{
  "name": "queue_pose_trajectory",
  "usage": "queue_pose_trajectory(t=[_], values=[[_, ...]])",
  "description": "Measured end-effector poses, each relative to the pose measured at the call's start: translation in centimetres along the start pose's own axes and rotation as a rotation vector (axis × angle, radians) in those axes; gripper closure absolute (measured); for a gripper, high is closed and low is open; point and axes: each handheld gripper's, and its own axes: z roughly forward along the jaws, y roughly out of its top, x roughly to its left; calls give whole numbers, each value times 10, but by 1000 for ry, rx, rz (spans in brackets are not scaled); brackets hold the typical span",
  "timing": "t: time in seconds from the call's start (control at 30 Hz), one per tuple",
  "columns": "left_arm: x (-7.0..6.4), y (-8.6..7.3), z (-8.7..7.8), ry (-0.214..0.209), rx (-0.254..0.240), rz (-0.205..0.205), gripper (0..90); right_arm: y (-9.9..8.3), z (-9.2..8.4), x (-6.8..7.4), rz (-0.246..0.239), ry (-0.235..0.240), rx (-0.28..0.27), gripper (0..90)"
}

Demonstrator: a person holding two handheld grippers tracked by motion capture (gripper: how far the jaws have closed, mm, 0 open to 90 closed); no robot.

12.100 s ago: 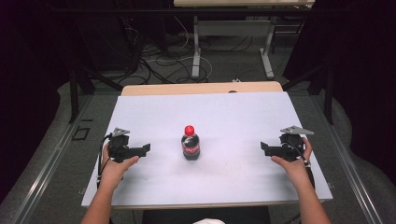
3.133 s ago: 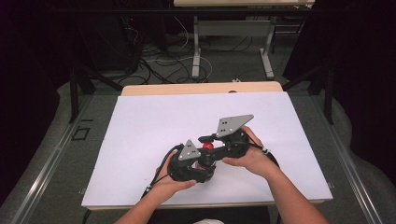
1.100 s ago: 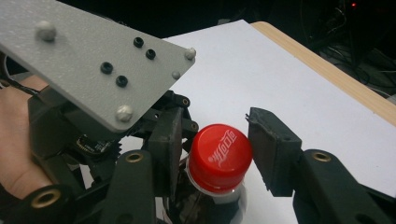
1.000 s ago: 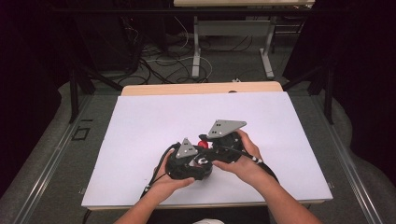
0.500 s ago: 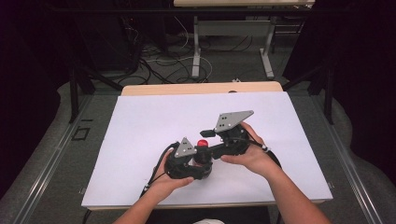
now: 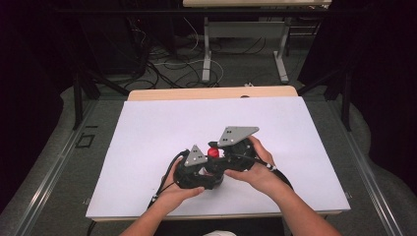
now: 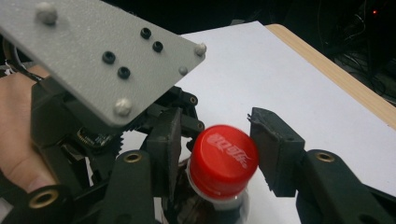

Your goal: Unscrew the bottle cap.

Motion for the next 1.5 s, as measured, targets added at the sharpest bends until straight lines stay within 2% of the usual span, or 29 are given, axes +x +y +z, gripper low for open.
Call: queue_pose_trajectory(t=[0.07,0.1,0.13,0.23,0.3,0.37,0.43,0.5,0.53,0.57,0.6,0.77,0.83,0.9,1.0,1.03,1.1,1.17,1.33,1.4,1.5], values=[[0,0,0,-1,6,9,300,1,3,-1,3,4,-6,577],[0,0,0,-7,8,6,300,1,3,-4,-16,17,2,608],[0,0,0,-9,10,6,300,1,3,-6,-14,29,2,610],[0,0,0,-5,6,9,301,2,4,-16,-46,105,2,613],[0,1,-1,-19,10,10,301,3,3,-22,-46,149,5,614],[-2,1,-2,-21,-3,-6,301,4,1,-26,-46,184,2,615],[-1,2,-3,-21,-3,5,301,4,0,-28,-52,203,1,614],[0,2,-3,-10,-1,13,301,4,1,-27,-67,195,-21,607],[-1,2,-3,-16,2,-3,300,5,0,-25,-65,186,-16,554],[1,1,-3,-6,1,2,301,4,0,-23,-51,167,-28,488],[2,1,-2,-4,-2,1,301,4,-1,-21,-48,140,-38,478],[5,1,-4,-1,5,-14,300,2,-5,-9,-16,33,-9,489],[5,1,-4,1,10,-5,301,1,-5,-4,3,13,0,515],[4,1,-4,-3,6,-15,301,1,-3,-1,-10,-2,-16,517],[3,2,-4,-8,9,-11,301,1,-1,-1,-9,-7,-16,530],[2,1,-2,6,-6,-3,301,1,-1,-1,-3,-5,-13,533],[2,2,-4,-10,20,16,301,1,1,-1,-5,-5,-6,558],[0,1,-1,0,5,8,301,2,3,-2,-11,-1,-4,601],[1,1,-1,-4,3,6,301,5,3,-13,-48,70,9,613],[0,0,0,-3,3,5,301,6,0,-16,-47,97,-1,614],[1,0,0,-1,0,3,301,9,-5,-21,-31,110,-47,613]])
